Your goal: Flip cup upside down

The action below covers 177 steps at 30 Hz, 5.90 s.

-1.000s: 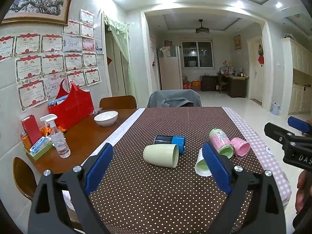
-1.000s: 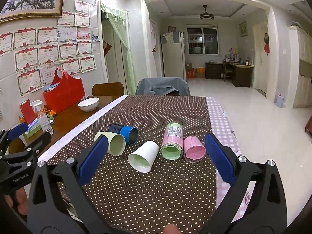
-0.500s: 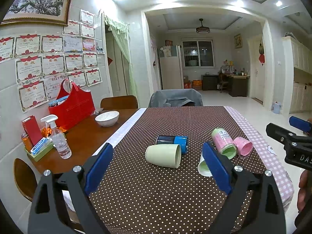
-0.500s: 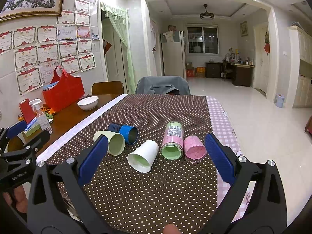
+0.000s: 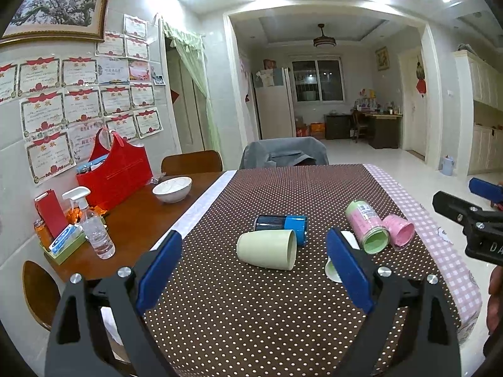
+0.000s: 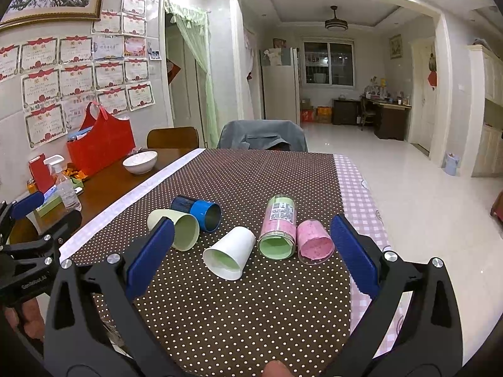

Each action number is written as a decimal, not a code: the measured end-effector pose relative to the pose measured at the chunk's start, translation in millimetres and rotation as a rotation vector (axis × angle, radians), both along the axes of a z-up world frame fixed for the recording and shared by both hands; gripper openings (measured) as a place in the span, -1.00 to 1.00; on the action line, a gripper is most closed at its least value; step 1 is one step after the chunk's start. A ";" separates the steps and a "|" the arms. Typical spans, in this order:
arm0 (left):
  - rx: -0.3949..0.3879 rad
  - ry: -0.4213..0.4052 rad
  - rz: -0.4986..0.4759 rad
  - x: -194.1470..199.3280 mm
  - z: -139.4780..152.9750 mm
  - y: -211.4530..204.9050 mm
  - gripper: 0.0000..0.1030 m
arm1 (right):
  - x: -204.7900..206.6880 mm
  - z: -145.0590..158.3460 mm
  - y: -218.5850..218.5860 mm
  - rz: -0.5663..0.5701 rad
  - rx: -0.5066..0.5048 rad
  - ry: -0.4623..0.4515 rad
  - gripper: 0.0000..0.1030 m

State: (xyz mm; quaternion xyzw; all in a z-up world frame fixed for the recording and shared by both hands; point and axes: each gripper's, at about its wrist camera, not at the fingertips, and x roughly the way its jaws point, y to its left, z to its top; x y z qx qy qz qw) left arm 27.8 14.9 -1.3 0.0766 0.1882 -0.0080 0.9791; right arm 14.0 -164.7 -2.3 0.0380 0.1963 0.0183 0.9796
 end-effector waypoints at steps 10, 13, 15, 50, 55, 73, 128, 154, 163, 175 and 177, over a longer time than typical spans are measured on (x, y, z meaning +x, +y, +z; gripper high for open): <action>0.071 0.066 -0.006 54.3 -14.4 9.6 0.77 | 43.0 -10.6 -5.4 -0.016 -0.010 0.071 0.88; 0.095 0.095 -0.022 77.6 -18.3 13.5 0.77 | 55.5 -16.0 -9.3 -0.034 -0.007 0.101 0.88; 0.122 0.115 -0.027 94.1 -22.4 16.4 0.77 | 63.2 -18.8 -11.5 -0.043 -0.005 0.122 0.88; 0.634 0.546 -0.728 308.1 -99.9 -35.9 0.77 | 189.8 -43.7 -43.9 -0.186 -0.014 0.362 0.88; 0.712 0.618 -0.849 325.7 -107.5 -49.4 0.77 | 196.1 -44.0 -46.5 -0.190 -0.014 0.367 0.88; 0.627 0.905 -1.023 367.4 -140.2 -73.8 0.76 | 215.0 -51.7 -48.5 -0.181 -0.005 0.391 0.88; 0.690 0.704 -0.790 95.5 -82.8 -55.2 0.30 | 31.6 -46.2 -70.8 -0.103 0.117 0.192 0.88; 0.523 0.484 -0.694 70.2 -95.3 -110.9 0.77 | 0.5 -60.7 -94.9 -0.112 0.158 0.177 0.88; 0.309 0.366 -0.546 64.3 -68.1 -65.5 0.77 | 13.1 -53.1 -64.6 -0.030 0.110 0.173 0.88; 0.158 0.260 -0.403 43.1 -44.1 -28.3 0.77 | 19.9 -40.9 -35.7 0.088 0.088 0.149 0.88; 0.131 0.249 -0.380 40.2 -40.5 -23.8 0.77 | 18.0 -37.3 -31.8 0.099 0.084 0.132 0.88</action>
